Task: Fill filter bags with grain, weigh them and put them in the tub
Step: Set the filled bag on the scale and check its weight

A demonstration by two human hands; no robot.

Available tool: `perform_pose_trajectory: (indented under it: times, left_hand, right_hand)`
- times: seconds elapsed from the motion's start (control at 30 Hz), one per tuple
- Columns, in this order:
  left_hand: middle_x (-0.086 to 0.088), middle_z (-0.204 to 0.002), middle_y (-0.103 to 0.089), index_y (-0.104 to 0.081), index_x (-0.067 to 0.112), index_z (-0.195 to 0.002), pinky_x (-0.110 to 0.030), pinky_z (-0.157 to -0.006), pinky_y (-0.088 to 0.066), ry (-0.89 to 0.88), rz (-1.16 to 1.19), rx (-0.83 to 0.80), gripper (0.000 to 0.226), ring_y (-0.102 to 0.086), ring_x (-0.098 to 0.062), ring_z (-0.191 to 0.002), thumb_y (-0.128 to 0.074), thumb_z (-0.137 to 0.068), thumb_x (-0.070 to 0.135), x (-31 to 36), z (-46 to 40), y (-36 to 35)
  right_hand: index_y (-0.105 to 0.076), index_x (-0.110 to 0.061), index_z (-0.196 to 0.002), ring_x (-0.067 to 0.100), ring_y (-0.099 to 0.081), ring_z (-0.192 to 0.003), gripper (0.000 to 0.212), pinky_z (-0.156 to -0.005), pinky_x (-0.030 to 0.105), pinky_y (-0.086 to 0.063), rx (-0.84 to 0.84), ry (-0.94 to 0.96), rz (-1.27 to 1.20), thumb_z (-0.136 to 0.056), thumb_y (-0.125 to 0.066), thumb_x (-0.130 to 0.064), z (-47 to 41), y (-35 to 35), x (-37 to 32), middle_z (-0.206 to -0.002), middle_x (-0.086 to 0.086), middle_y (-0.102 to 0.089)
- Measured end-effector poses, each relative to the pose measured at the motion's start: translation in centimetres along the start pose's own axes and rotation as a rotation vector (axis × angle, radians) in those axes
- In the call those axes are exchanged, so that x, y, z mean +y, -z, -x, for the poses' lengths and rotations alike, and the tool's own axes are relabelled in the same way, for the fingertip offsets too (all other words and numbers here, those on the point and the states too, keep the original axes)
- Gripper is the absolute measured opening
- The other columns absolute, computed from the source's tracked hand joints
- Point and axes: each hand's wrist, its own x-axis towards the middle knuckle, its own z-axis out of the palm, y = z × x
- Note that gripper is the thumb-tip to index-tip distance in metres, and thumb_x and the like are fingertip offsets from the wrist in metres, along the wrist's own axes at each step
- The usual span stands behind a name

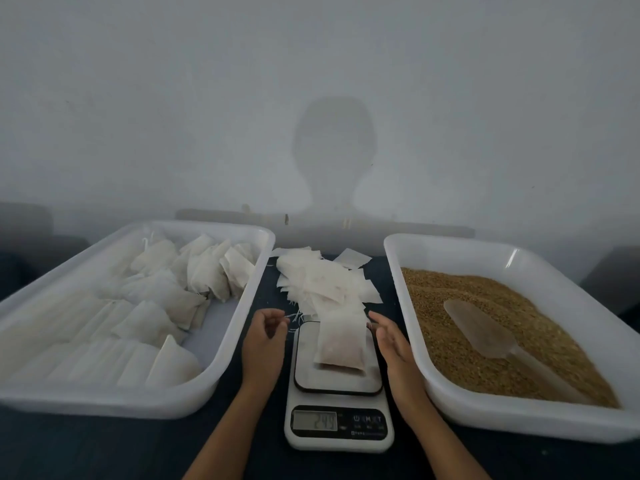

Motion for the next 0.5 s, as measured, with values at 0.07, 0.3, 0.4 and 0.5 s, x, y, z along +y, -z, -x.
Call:
perform_pose_trajectory:
  times: [0.07,0.3,0.4,0.5]
  left_hand:
    - [0.003,-0.094,-0.064,-0.057,0.018,-0.096,-0.012,-0.073,-0.042,-0.048,-0.043,-0.057,0.013,-0.060,-0.010,-0.091,-0.058,-0.089,0.006,0.2,0.0,-0.1]
    - [0.006,-0.115,-0.055,-0.050,0.027,-0.109,-0.021,-0.090,-0.046,-0.044,-0.222,-0.372,0.033,-0.054,-0.010,-0.106,-0.067,-0.083,0.038,1.4,-0.6,-2.3]
    - [0.015,-0.112,-0.048,-0.045,0.031,-0.118,-0.024,-0.096,-0.044,-0.070,-0.425,-0.400,0.056,-0.048,-0.005,-0.108,-0.074,-0.073,0.049,2.5,-0.8,-3.0]
    - [0.016,-0.107,-0.046,-0.042,0.030,-0.124,-0.022,-0.089,-0.046,-0.106,-0.467,-0.382,0.073,-0.048,-0.007,-0.105,-0.079,-0.064,0.050,3.8,-1.0,-3.3]
  right_hand:
    - [-0.052,-0.015,-0.129,0.000,-0.050,-0.120,0.033,-0.103,0.017,-0.039,-0.020,0.019,0.012,-0.099,-0.038,-0.016,-0.2,0.0,-0.1,-0.128,-0.008,-0.056]
    - [-0.066,-0.014,-0.106,-0.002,-0.056,-0.107,0.028,-0.084,0.005,-0.041,-0.038,0.023,0.098,-0.099,-0.040,-0.008,-1.8,-0.7,-0.4,-0.114,-0.004,-0.064]
    - [-0.071,-0.017,-0.096,0.001,-0.061,-0.100,0.030,-0.083,0.013,-0.046,-0.048,0.000,0.133,-0.098,-0.042,-0.009,-2.1,-0.7,-0.8,-0.105,-0.005,-0.067]
    - [-0.072,-0.021,-0.094,-0.001,-0.060,-0.101,0.030,-0.087,0.011,-0.043,-0.049,0.059,0.186,-0.096,-0.046,-0.006,-2.2,-1.0,-1.8,-0.102,-0.009,-0.068]
